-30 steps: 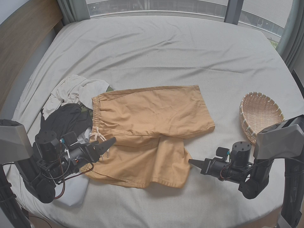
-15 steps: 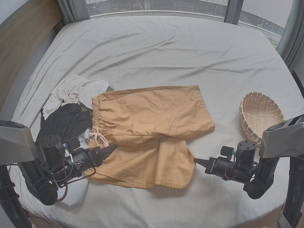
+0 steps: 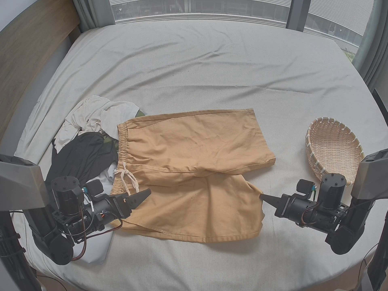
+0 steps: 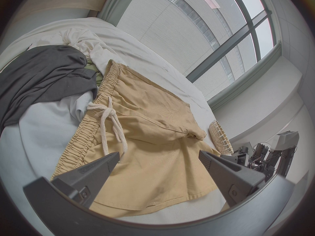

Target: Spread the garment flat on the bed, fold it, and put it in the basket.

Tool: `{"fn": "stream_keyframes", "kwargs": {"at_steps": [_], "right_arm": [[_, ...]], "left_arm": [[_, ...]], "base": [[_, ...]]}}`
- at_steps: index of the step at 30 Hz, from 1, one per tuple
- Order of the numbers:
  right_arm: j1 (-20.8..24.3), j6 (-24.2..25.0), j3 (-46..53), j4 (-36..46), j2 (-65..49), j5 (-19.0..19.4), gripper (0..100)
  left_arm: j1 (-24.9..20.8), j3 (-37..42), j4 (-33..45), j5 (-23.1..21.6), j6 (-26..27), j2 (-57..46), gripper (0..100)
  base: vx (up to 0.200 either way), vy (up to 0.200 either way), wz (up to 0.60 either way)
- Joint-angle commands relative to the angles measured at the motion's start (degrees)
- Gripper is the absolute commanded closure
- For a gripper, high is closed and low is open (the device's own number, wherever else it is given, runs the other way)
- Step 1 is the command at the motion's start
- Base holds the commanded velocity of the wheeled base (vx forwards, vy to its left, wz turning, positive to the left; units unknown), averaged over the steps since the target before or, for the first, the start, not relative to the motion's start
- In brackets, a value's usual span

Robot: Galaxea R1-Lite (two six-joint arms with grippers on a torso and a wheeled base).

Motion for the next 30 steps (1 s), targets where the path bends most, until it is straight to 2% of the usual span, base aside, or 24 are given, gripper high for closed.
{"fn": "stream_keyframes", "kwargs": {"at_steps": [1, 14, 23, 24, 30], "right_arm": [[-0.06, -0.08, 1.02, -0.01, -0.42, -0.5, 100], [-1.03, -1.39, 7.26, -0.01, 1.95, -0.76, 100], [-2.52, -4.3, 9.29, -0.01, 3.97, -0.41, 100], [-2.44, -4.3, 9.2, -0.01, 4.06, -0.41, 0], [-5.6, -3.77, 4.01, -0.01, 3.97, -0.58, 0]], "left_arm": [[0.01, 0.42, 0.01, -0.08, -0.03, 0.56, 0], [-0.52, 0.68, 0.01, 0.01, -0.03, 0.91, 0], [-0.52, 1.3, -0.08, 0.01, -0.03, 1.79, 0], [-0.52, 1.39, -0.08, 0.01, -0.03, 1.79, 0], [-0.61, 1.3, -0.08, 0.01, 0.06, 1.7, 0]], "base": [[0.0, 0.0, 0.0], [0.0, 0.0, 0.0], [0.0, 0.0, 0.0], [0.0, 0.0, 0.0], [0.0, 0.0, 0.0]]}}
